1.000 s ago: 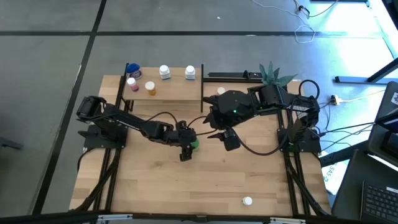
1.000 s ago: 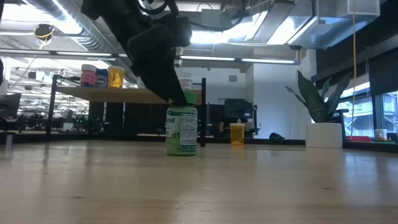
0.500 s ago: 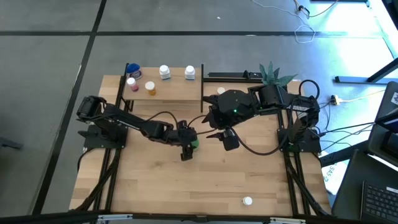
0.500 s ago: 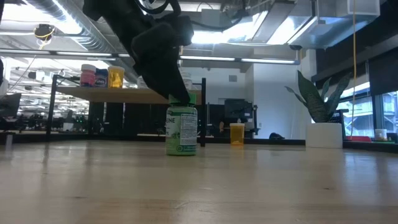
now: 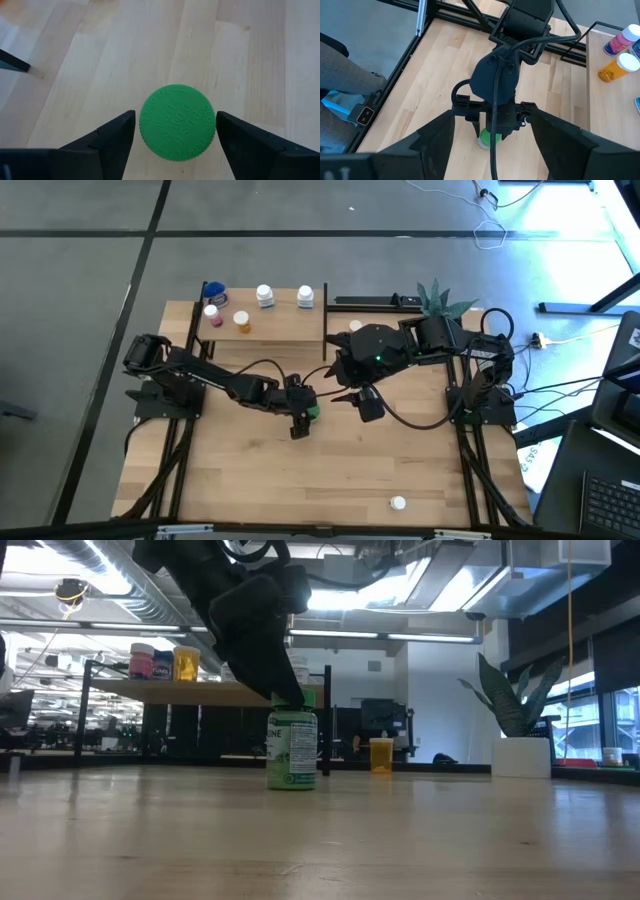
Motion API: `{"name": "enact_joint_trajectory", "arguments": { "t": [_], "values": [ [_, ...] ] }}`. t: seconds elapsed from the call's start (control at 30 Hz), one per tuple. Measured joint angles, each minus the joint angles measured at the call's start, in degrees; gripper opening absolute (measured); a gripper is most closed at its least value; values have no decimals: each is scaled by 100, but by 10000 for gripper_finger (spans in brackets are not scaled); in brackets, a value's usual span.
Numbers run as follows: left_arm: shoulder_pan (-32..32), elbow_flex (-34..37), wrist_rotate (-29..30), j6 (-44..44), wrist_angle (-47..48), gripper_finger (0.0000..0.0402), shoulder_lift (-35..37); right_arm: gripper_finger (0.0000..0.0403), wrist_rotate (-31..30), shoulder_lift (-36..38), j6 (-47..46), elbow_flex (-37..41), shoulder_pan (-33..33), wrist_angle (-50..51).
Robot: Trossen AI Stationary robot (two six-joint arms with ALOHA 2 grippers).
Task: Pick and place medicine bottles onto shelf by color
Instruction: Put the green pill bottle on the shelf
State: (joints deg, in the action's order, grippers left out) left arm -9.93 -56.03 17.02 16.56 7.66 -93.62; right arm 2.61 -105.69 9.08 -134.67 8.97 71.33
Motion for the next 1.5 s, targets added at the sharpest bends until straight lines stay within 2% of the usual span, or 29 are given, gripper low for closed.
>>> {"name": "enact_joint_trajectory", "arguments": {
  "t": [0.5,0.83,1.13,1.5],
  "values": [
    [0,2,2,0,-4,200,0,262,1,0,-2,0,-1,2],
    [0,9,0,133,207,196,181,262,0,0,-2,0,0,1],
    [1,11,280,467,1121,195,982,262,0,0,-2,0,-2,-71],
    [24,2,1165,1038,1837,194,2233,262,2,0,0,0,0,-138]
  ]
}}
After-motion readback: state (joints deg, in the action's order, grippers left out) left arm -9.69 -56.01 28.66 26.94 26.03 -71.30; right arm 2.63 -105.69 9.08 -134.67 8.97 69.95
